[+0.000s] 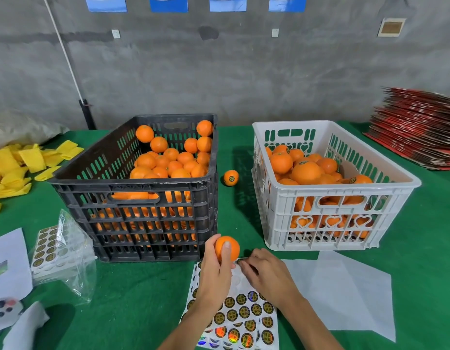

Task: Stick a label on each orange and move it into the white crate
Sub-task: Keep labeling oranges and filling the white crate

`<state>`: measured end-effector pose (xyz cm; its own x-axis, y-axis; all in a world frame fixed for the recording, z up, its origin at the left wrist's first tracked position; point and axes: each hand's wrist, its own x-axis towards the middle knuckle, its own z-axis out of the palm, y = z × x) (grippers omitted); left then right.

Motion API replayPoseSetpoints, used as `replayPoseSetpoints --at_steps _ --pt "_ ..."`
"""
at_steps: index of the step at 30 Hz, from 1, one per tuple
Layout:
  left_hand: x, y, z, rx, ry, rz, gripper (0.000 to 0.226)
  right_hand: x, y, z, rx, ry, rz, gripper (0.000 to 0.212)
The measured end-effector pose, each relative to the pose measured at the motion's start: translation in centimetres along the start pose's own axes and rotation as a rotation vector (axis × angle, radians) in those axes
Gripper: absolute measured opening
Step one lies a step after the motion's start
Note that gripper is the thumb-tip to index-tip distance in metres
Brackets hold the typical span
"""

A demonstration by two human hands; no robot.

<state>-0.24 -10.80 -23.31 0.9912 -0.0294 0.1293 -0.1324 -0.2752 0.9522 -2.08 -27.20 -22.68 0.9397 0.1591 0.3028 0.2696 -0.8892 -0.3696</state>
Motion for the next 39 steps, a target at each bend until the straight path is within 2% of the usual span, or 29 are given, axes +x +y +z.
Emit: replayPoseSetpoints --at_steps 3,5,7,9,14,16,19,21,25,28,30,32,34,39 --pt "0.0 0.1 0.1 0.024 -0.010 0.000 0.054 0.3 -0.5 -0.7 0.172 0.066 0.168 0.029" --pt "0.1 0.5 0.1 0.042 -0.016 0.007 0.046 0.9 -1.1 -1.6 0.247 0.239 0.219 0.024" --pt "0.4 1.2 0.2 0.038 -0.018 0.012 0.042 1.9 -2.2 -2.9 0.258 0.423 0.217 0.021" --pt "1.0 2.5 0.2 -0.047 -0.008 -0.009 0.040 2.9 -3.2 -4.0 0.173 0.516 0.139 0.017" --pt "4.2 8.0 0.4 -0.314 -0.005 -0.017 0.036 4.5 -3.9 -6.6 0.132 0.535 -0.036 0.020" --pt "5.5 10.3 0.4 -0.336 -0.004 -0.028 0.033 4.9 -3.7 -8.1 0.033 0.515 -0.114 0.030" --pt "6.9 14.1 0.8 -0.348 0.000 -0.003 0.034 5.5 -3.6 -10.5 -0.201 0.520 -0.162 0.058" --pt "7.6 17.2 1.9 -0.337 -0.017 0.053 0.044 6.0 -3.6 -12.4 -0.319 0.616 -0.111 0.068" --pt "8.5 23.4 5.6 -0.248 -0.055 0.223 0.047 7.2 -1.9 -16.7 -0.358 0.834 0.118 0.063" --pt "9.3 26.3 7.5 -0.056 -0.225 0.324 0.052 7.9 0.1 -19.3 -0.354 0.826 0.313 0.059" --pt "10.0 26.9 7.5 0.046 -0.305 0.367 0.053 8.3 1.0 -20.0 -0.367 0.791 0.356 0.055" --pt "11.2 26.9 6.0 0.140 -0.239 0.449 0.049 9.0 0.9 -20.1 -0.378 0.769 0.293 0.050" --pt "12.8 26.2 3.2 0.175 -0.143 0.509 0.042 10.3 -0.4 -19.7 -0.389 0.748 0.153 0.046" --pt "17.2 22.7 -7.1 0.345 0.087 0.499 0.031 15.9 -7.6 -17.5 -0.190 0.721 -0.155 0.041"
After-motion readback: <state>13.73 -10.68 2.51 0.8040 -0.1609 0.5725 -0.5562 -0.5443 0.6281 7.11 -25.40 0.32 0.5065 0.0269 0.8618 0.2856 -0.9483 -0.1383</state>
